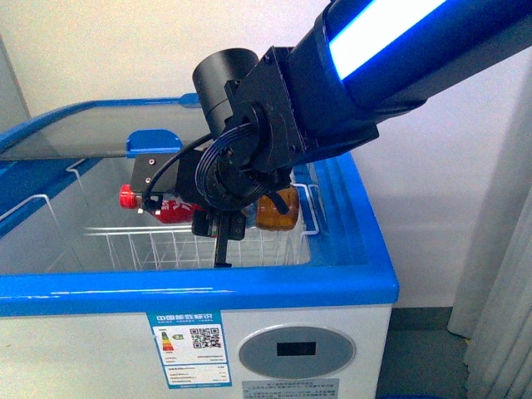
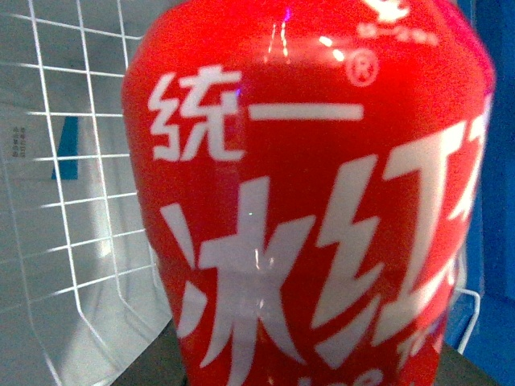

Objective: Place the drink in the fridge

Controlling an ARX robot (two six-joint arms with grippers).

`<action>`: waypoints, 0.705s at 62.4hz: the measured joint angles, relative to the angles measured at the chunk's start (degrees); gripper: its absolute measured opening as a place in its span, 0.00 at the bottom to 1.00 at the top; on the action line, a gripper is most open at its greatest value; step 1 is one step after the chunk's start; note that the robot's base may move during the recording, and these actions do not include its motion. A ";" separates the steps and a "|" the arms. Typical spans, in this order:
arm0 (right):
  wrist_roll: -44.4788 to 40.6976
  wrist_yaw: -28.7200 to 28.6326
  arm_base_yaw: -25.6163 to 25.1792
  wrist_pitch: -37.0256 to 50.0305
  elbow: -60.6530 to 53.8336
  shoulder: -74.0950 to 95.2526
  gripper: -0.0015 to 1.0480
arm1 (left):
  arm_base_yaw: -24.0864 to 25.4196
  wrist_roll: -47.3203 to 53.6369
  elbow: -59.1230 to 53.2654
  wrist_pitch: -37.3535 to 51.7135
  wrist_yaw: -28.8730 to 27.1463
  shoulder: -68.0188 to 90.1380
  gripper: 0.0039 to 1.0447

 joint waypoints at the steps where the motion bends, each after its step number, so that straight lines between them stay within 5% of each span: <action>1: 0.02 0.20 0.00 0.09 0.07 0.15 0.35 | 0.00 0.00 0.00 0.00 0.00 0.02 0.02; 7: 0.04 0.66 0.00 0.96 0.07 0.61 0.35 | 0.00 0.00 0.00 0.00 0.00 0.02 0.02; 11: 0.22 0.76 0.02 1.05 0.07 0.81 0.44 | 0.00 0.00 0.00 0.00 0.00 0.00 0.02; 31: 4.04 -0.83 0.61 1.46 -0.61 -0.50 0.94 | 0.00 -0.02 0.00 0.00 0.00 0.02 0.54; 44: 12.44 -3.45 1.53 2.73 -4.07 -8.61 0.93 | 0.00 0.00 0.00 0.00 0.00 0.00 0.88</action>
